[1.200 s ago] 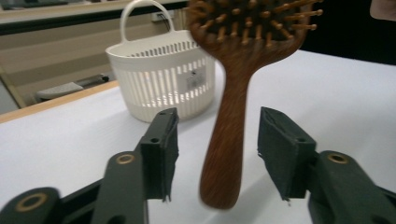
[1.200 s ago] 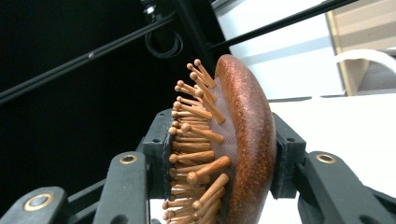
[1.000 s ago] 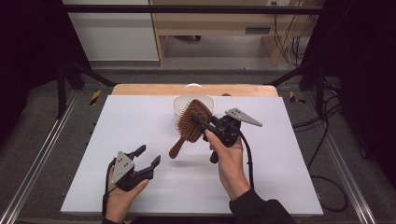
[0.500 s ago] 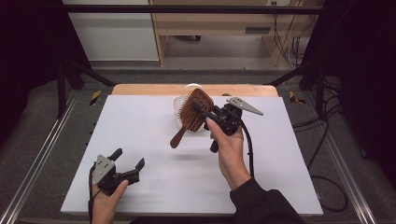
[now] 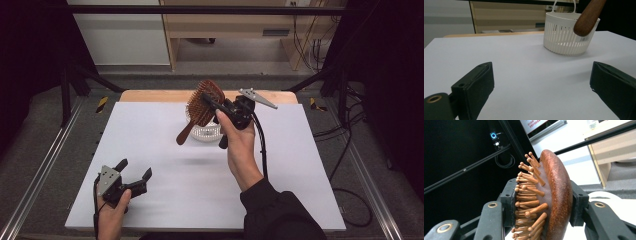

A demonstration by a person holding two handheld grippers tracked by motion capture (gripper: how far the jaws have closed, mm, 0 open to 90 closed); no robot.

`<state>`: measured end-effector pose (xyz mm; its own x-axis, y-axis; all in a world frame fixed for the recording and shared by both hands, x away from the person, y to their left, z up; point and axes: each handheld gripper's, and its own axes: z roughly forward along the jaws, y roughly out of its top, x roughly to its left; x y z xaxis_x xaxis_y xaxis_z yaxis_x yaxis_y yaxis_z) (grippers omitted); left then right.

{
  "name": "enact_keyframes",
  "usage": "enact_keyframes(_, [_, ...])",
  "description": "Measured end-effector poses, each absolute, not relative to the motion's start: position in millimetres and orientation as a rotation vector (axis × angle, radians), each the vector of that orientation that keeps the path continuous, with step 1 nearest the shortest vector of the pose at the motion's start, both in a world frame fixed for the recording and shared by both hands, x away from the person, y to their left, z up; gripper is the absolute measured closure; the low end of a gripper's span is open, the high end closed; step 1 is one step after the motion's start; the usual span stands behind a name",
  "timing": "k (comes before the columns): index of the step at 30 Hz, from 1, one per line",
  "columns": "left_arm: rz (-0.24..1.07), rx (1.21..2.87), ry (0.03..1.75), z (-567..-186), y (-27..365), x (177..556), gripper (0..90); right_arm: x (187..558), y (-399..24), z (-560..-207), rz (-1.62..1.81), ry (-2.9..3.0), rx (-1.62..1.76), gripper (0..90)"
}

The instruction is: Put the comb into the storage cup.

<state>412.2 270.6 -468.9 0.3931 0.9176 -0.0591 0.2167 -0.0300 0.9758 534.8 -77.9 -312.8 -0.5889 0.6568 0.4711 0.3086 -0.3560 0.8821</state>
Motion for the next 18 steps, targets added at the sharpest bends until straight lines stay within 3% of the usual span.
enact_keyframes(18, [0.769, 1.53, 1.045, -469.4, 269.7, 413.2, 5.2, 566.7, -67.9, -285.2, 2.064, 1.501, 1.269, 51.6])
